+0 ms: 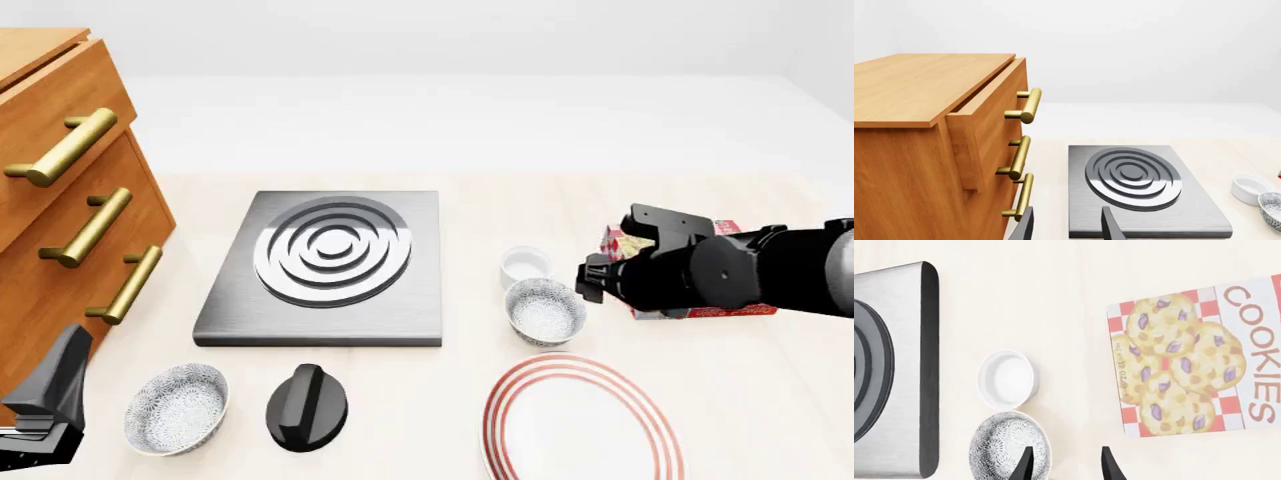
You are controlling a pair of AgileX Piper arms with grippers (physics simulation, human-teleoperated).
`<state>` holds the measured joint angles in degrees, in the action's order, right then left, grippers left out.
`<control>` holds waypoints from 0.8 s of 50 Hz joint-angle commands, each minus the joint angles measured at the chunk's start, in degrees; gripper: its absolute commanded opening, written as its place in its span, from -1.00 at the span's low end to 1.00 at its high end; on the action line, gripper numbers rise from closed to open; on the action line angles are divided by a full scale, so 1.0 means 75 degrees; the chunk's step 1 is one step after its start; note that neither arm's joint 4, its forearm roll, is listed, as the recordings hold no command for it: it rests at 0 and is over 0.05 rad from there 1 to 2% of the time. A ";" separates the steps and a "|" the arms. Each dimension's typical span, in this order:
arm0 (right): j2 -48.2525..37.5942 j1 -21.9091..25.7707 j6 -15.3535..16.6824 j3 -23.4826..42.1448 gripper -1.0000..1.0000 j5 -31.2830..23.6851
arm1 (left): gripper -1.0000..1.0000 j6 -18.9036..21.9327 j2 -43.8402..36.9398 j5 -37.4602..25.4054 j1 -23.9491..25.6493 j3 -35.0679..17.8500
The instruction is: Pick the akita bowl between the plate and the ramekin and place it on the plate.
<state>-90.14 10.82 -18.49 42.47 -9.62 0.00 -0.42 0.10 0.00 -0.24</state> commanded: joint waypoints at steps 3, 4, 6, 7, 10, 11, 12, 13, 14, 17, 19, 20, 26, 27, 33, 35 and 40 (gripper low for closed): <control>-0.0245 0.0097 -0.0070 -0.0109 1.00 0.0233 | 1.00 0.0000 0.0000 0.0000 0.0000 0.0000; -0.0253 0.0109 -0.0075 -0.0116 1.00 0.0244 | 1.00 0.0000 0.0000 0.0000 0.0000 0.0000; -0.0269 0.0123 -0.0085 -0.0129 1.00 0.0263 | 1.00 0.0000 0.0000 0.0000 0.0000 0.0000; -0.0281 0.0126 -0.0081 -0.0144 1.00 0.0285 | 1.00 0.0000 0.0000 0.0000 0.0000 0.0000; -0.0354 0.0170 -0.0093 -0.0197 1.00 0.0374 | 1.00 0.0000 0.0000 0.0000 0.0000 0.0000; -0.0378 0.0180 -0.0093 -0.0206 1.00 0.0394 | 1.00 0.0000 0.0000 0.0000 0.0000 0.0000; -0.0408 0.0187 -0.0084 -0.0222 1.00 0.0421 | 1.00 0.0000 0.0000 0.0000 0.0000 0.0000; -0.0432 0.0193 -0.0077 -0.0231 1.00 0.0437 | 1.00 0.0000 0.0000 0.0000 0.0000 0.0000; -0.0437 0.0213 -0.0096 -0.0234 1.00 0.0442 | 1.00 0.0000 0.0000 0.0000 0.0000 0.0000; -0.0449 0.0229 -0.0085 -0.0240 1.00 0.0448 | 1.00 0.0000 0.0000 0.0000 0.0000 0.0000; -0.0498 0.0261 -0.0108 -0.0262 1.00 0.0492 | 1.00 0.0000 0.0000 0.0000 0.0000 0.0000; -0.0492 0.0255 -0.0091 -0.0270 1.00 0.0484 | 1.00 0.0000 0.0000 0.0000 0.0000 0.0000; -0.0574 0.0316 -0.0136 -0.0276 1.00 0.0537 | 1.00 0.0000 0.0000 0.0000 0.0000 0.0000; -0.0605 0.0322 -0.0129 -0.0300 1.00 0.0585 | 1.00 0.0000 0.0000 0.0000 0.0000 0.0000; -0.0719 0.0339 -0.0164 -0.0319 1.00 0.0687 | 1.00 0.0000 0.0000 0.0000 0.0000 0.0000; -0.0769 0.0364 -0.0189 -0.0313 1.00 0.0717 | 1.00 0.0000 0.0000 0.0000 0.0000 0.0000; -0.0859 0.0423 -0.0227 -0.0275 1.00 0.0759 | 1.00 0.0000 0.0000 0.0000 0.0000 0.0000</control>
<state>-95.31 13.38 -19.76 40.33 -4.80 0.00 -0.42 0.10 0.00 -0.24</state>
